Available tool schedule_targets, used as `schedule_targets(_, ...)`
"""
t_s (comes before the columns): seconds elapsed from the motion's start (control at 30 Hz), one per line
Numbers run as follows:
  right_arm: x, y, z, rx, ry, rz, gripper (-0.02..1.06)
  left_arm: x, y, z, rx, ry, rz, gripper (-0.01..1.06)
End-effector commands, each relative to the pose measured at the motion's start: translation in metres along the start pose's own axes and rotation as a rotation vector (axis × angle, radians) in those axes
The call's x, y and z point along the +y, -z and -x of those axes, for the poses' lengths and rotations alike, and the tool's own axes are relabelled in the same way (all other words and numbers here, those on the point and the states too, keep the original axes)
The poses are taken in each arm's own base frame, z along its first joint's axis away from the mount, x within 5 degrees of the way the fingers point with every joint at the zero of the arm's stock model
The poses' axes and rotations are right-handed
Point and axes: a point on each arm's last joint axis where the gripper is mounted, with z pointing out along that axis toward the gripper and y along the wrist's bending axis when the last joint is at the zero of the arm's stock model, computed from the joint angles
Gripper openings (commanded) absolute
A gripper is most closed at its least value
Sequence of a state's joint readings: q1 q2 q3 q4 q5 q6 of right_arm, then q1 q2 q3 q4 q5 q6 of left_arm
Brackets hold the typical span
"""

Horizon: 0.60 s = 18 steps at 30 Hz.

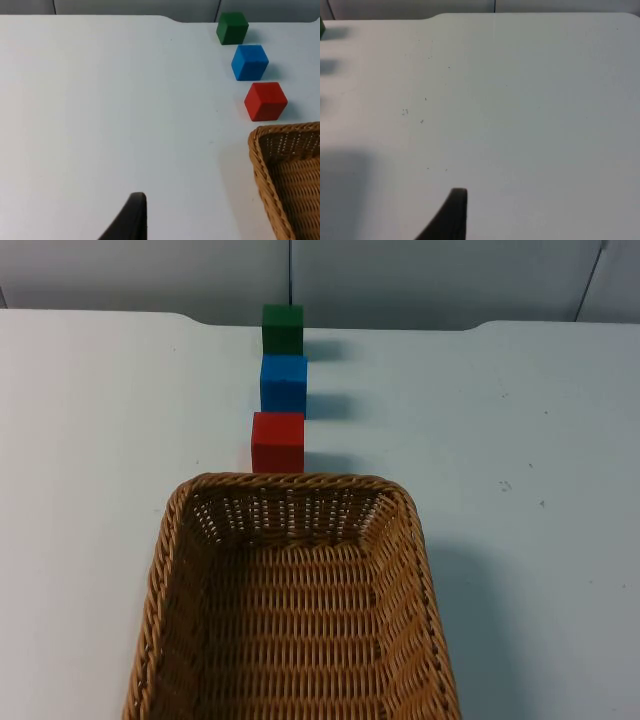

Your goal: Pick up the basket with the left hand and place the blue cube into the basket with the right hand.

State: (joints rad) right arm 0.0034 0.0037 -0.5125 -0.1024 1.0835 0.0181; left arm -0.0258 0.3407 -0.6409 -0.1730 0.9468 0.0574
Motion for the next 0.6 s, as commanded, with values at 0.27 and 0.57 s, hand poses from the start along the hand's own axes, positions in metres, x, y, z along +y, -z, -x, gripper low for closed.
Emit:
schedule_targets(0.27,0.0,-0.001,0.0,-0.007,-0.003,-0.006,1.04,-0.003,-0.036,0.042,0.04,-0.029,-0.069,1.05)
schedule_targets(0.57,0.0,-0.001,0.0,-0.007,-0.003,-0.006,1.04,-0.013,-0.091,0.052,0.204,0.005,-0.253,1.05)
